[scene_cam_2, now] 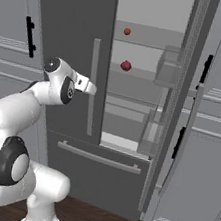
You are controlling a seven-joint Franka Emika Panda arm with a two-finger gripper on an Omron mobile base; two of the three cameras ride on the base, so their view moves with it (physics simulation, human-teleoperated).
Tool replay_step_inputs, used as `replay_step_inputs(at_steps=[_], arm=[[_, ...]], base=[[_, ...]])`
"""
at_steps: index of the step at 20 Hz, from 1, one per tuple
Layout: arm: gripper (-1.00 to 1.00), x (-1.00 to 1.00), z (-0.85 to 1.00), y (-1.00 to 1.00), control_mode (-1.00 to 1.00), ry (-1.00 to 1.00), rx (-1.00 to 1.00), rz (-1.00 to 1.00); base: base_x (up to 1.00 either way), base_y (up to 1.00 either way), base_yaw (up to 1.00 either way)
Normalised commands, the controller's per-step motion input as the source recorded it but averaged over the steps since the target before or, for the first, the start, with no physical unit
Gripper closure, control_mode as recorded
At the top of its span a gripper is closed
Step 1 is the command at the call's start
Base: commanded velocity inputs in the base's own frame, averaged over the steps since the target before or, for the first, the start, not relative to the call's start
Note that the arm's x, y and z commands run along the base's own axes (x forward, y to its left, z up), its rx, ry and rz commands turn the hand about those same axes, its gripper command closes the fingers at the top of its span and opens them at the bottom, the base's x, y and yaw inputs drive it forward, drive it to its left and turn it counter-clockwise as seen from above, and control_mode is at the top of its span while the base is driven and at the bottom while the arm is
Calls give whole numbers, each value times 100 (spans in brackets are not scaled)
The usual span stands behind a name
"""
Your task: Take the strawberry from the fridge and place it on top of the pancake, located on the dining counter.
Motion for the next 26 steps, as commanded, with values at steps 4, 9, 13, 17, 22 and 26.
replay_step_inputs(at_steps=[4,9,13,17,22,26], arm=[[-100,46,0,0,-100,2,0,0],[-100,36,0,0,-100,6,0,0],[-100,13,-8,0,-100,5,0,0],[-100,36,-19,0,-100,5,0,0],[-100,34,-18,0,-100,0,0,0],[-100,34,-21,2,-100,0,0,0]], base=[[0,0,0],[0,0,0],[0,0,0],[0,0,0],[0,0,0],[0,0,0]])
